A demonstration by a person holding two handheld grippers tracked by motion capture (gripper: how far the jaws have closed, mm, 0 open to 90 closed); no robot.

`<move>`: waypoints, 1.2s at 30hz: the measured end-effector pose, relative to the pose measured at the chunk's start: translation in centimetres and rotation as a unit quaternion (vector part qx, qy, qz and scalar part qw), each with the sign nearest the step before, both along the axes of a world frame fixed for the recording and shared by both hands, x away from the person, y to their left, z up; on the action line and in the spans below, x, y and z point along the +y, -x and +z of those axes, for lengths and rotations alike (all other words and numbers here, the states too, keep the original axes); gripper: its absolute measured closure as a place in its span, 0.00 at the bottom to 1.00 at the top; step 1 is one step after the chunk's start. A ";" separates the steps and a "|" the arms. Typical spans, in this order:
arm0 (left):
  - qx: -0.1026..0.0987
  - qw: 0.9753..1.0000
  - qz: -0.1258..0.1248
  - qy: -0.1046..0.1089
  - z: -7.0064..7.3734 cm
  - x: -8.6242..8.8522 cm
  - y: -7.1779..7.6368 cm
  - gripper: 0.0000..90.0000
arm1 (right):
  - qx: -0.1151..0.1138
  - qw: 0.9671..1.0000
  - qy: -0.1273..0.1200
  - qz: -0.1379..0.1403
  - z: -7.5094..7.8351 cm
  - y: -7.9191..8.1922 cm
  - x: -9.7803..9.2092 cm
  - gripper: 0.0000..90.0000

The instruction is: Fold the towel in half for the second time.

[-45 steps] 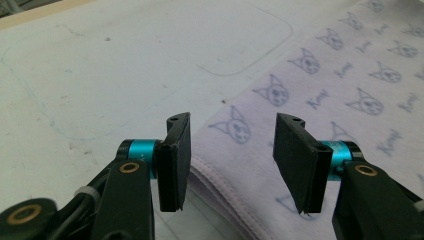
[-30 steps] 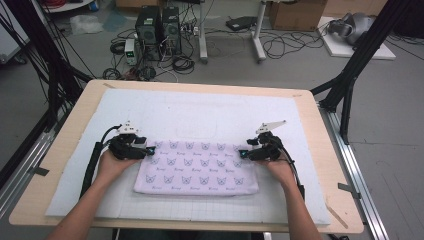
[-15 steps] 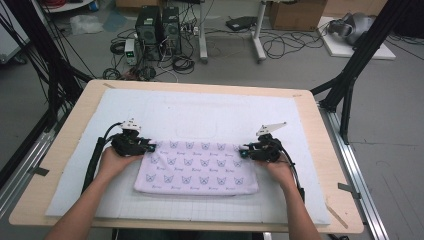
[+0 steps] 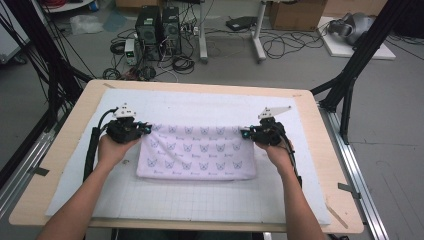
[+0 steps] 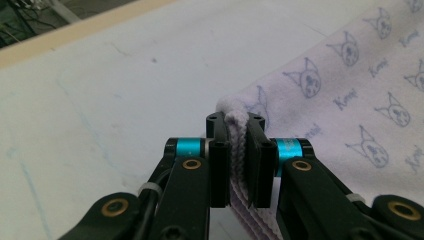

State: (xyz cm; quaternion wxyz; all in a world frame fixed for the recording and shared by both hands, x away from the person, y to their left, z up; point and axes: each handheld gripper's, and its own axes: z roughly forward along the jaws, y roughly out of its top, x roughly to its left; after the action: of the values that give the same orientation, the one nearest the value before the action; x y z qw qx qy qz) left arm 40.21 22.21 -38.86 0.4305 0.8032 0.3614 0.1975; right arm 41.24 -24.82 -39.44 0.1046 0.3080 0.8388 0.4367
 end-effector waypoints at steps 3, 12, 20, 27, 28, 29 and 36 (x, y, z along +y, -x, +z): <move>-0.011 1.000 0.009 -0.001 1.0 -0.1 -1.5 0.91 | -0.008 1.000 -0.003 -0.015 0.9 -1.7 0.3 0.89; 0.014 0.999 0.042 -0.025 -0.4 0.0 -3.2 0.57 | 0.039 0.998 0.019 -0.056 -1.9 -4.1 0.3 0.59; 0.025 0.999 -0.019 -0.025 -2.7 0.0 0.8 0.69 | 0.017 0.998 0.027 -0.055 -1.7 -1.2 0.0 0.58; 0.039 0.998 -0.044 -0.037 -4.1 -0.1 2.9 0.70 | 0.003 0.999 0.034 -0.030 -2.0 1.1 1.2 0.62; 0.041 0.997 -0.045 -0.038 -4.2 -0.1 3.0 0.70 | 0.005 0.999 0.036 -0.029 -2.2 1.3 1.3 0.63; 0.043 0.997 -0.047 -0.043 -4.5 0.0 3.1 0.70 | 0.004 0.999 0.039 -0.023 -2.5 1.4 1.3 0.63; 0.038 0.997 -0.046 -0.047 -4.9 0.6 3.8 0.68 | 0.038 0.997 0.059 -0.020 -4.1 2.6 1.0 0.61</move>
State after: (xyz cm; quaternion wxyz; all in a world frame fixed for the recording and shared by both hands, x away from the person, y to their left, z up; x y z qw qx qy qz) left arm 36.45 22.80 -43.81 0.3872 0.8449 0.3308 0.1636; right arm 38.65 -23.84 -43.55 0.0991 0.3341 0.8604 0.3719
